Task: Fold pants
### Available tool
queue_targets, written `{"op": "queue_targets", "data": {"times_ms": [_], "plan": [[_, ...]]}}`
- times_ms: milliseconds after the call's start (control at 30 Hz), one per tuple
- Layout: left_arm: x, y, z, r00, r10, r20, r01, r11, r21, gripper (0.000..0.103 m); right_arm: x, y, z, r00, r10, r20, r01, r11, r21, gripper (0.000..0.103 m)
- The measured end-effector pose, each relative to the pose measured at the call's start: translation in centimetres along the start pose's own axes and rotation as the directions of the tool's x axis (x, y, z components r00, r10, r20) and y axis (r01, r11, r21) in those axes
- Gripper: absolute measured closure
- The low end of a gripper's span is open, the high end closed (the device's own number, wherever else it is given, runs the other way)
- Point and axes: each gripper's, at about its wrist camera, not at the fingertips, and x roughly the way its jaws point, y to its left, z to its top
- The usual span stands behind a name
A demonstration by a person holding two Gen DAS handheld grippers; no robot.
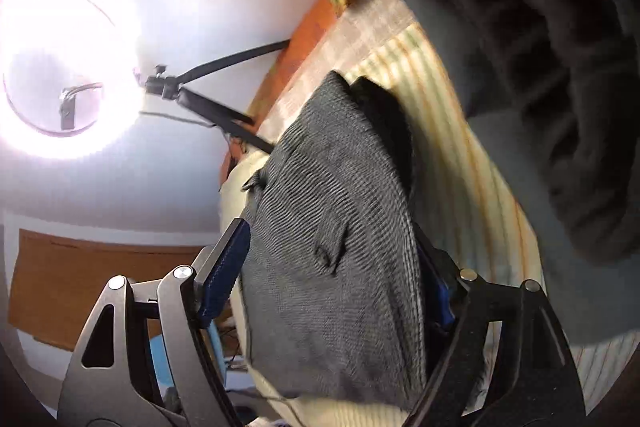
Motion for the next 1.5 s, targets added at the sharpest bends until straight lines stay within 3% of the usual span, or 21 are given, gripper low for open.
{"op": "queue_targets", "data": {"times_ms": [67,133,233,267,300,367,467,567,733,833,967,1067,1133,1233,1333,1433,1500], "plan": [[-0.4,0.5,-0.1,1.000,0.001,-0.008,-0.001,1.000,-0.007,0.099,-0.1,-0.1,0.0,1.000,-0.017,0.015,0.018,0.999,-0.026,0.066],[-1.7,1.2,-0.4,1.000,0.013,-0.009,-0.014,1.000,-0.011,0.098,-0.5,-0.2,-0.3,0.999,-0.041,0.030,0.043,0.998,-0.056,0.081],[-3.8,3.2,-1.5,0.996,0.090,-0.002,-0.090,0.995,-0.038,0.097,-1.3,-0.2,-0.6,0.997,-0.051,0.052,0.054,0.996,-0.072,0.090],[-4.5,4.4,-2.1,0.993,0.117,-0.012,-0.118,0.991,-0.065,0.092,-1.5,0.1,-0.5,0.997,-0.053,0.062,0.057,0.995,-0.079,0.092],[-4.9,5.2,-2.7,0.991,0.133,-0.024,-0.134,0.988,-0.077,0.086,-1.7,0.4,-0.6,0.996,-0.052,0.068,0.058,0.994,-0.090,0.092],[-4.9,6.5,-4.5,0.977,0.204,-0.057,-0.208,0.975,-0.074,0.085,-1.7,1.3,-0.9,0.995,-0.052,0.080,0.061,0.992,-0.110,0.094],[-3.3,8.0,-7.3,0.938,0.321,-0.132,-0.328,0.944,-0.040,0.085,-1.8,2.8,-1.6,0.994,-0.056,0.093,0.069,0.987,-0.143,0.095],[-1.5,9.5,-9.4,0.915,0.354,-0.191,-0.371,0.927,-0.060,0.085,-1.9,4.6,-2.3,0.993,-0.051,0.104,0.069,0.983,-0.173,0.095],[-1.7,10.2,-10.0,0.926,0.324,-0.192,-0.346,0.934,-0.092,0.079,-2.5,7.0,-3.3,0.993,-0.043,0.114,0.066,0.976,-0.209,0.096],[-4.6,10.9,-9.1,0.941,0.303,-0.148,-0.324,0.934,-0.152,0.075,-2.3,8.2,-4.0,0.992,-0.046,0.119,0.073,0.970,-0.233,0.096],[-9.1,11.9,-9.1,0.944,0.317,-0.090,-0.328,0.926,-0.186,0.069,-1.2,10.3,-5.4,0.992,-0.038,0.119,0.068,0.962,-0.264,0.096],[-9.6,12.5,-11.1,0.944,0.301,-0.135,-0.323,0.928,-0.186,0.068,-0.4,11.7,-6.3,0.993,-0.022,0.119,0.055,0.958,-0.282,0.096],[-8.5,12.7,-12.8,0.928,0.309,-0.210,-0.344,0.926,-0.157,0.068,0.3,12.8,-6.8,0.993,-0.022,0.118,0.056,0.955,-0.292,0.096],[-8.6,13.7,-14.2,0.931,0.274,-0.242,-0.322,0.927,-0.192,0.068,1.7,14.5,-7.8,0.994,-0.028,0.108,0.061,0.947,-0.316,0.096],[-12.4,14.4,-13.2,0.940,0.303,-0.161,-0.333,0.916,-0.223,0.068,3.4,16.3,-9.1,0.995,-0.035,0.092,0.066,0.933,-0.354,0.096],[-17.9,16.5,-11.9,0.929,0.368,-0.039,-0.362,0.882,-0.302,0.068,5.5,18.0,-10.7,0.997,-0.040,0.064,0.063,0.916,-0.395,0.096],[-20.3,18.1,-11.6,0.921,0.389,0.001,-0.363,0.859,-0.361,0.068,7.0,18.8,-11.7,0.998,-0.048,0.046,0.063,0.907,-0.417,0.096]]}}
